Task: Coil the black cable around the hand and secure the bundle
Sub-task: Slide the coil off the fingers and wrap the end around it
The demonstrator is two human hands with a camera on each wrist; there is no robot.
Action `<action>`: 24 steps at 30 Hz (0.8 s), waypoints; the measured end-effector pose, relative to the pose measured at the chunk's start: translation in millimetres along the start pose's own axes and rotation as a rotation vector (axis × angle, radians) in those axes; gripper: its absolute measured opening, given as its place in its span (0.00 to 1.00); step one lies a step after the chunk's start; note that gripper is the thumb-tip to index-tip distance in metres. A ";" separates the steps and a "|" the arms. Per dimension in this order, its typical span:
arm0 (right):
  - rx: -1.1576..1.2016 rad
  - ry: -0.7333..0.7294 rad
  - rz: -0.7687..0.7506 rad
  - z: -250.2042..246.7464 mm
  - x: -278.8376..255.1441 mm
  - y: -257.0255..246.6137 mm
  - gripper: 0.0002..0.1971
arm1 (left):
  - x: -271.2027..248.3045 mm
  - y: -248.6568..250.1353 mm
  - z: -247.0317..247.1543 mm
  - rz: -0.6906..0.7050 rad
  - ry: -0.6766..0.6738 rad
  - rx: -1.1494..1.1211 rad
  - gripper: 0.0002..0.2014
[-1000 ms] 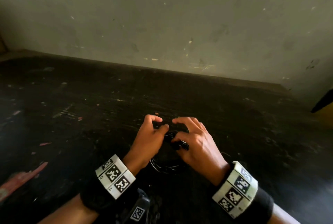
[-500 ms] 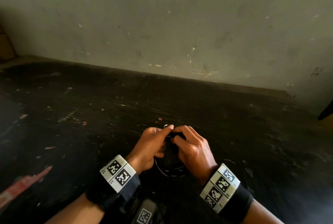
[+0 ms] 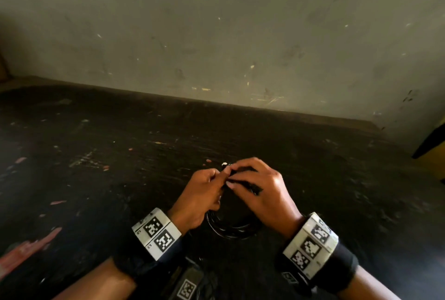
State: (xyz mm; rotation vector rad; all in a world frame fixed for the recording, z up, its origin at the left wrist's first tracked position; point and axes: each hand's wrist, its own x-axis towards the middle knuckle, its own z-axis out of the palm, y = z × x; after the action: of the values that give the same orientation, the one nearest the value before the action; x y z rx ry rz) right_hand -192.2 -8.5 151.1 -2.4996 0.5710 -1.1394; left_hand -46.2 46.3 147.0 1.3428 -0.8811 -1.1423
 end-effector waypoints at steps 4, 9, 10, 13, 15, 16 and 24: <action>0.308 0.057 0.334 -2.0 3.0 -2.0 0.04 | -5.0 -1.5 6.3 0.071 -0.054 -0.006 0.13; 0.526 0.088 0.490 -6.4 7.7 -7.8 0.03 | -6.8 4.1 9.8 0.167 -0.059 0.105 0.19; 0.559 0.089 0.516 -6.9 8.2 -8.1 0.03 | -7.0 5.1 10.1 0.196 -0.057 0.143 0.19; 0.602 0.101 0.566 -9.5 9.0 -8.1 0.02 | -6.4 6.8 9.9 0.287 -0.028 0.282 0.19; 0.623 0.111 0.576 -11.2 9.6 -7.2 0.08 | -3.8 5.7 8.6 0.308 -0.010 0.336 0.20; 0.644 0.111 0.590 -11.3 9.7 -6.1 0.11 | -2.8 5.1 8.2 0.301 -0.009 0.351 0.21; 0.490 -0.052 0.613 -8.6 6.2 -1.5 0.12 | -3.2 -0.4 6.6 0.347 0.012 0.503 0.20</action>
State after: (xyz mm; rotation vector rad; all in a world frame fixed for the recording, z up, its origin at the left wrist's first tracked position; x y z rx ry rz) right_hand -194.8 -11.4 161.0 -1.7534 0.8458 -0.8397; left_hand -53.4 47.7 147.6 1.5122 -1.3932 -0.6634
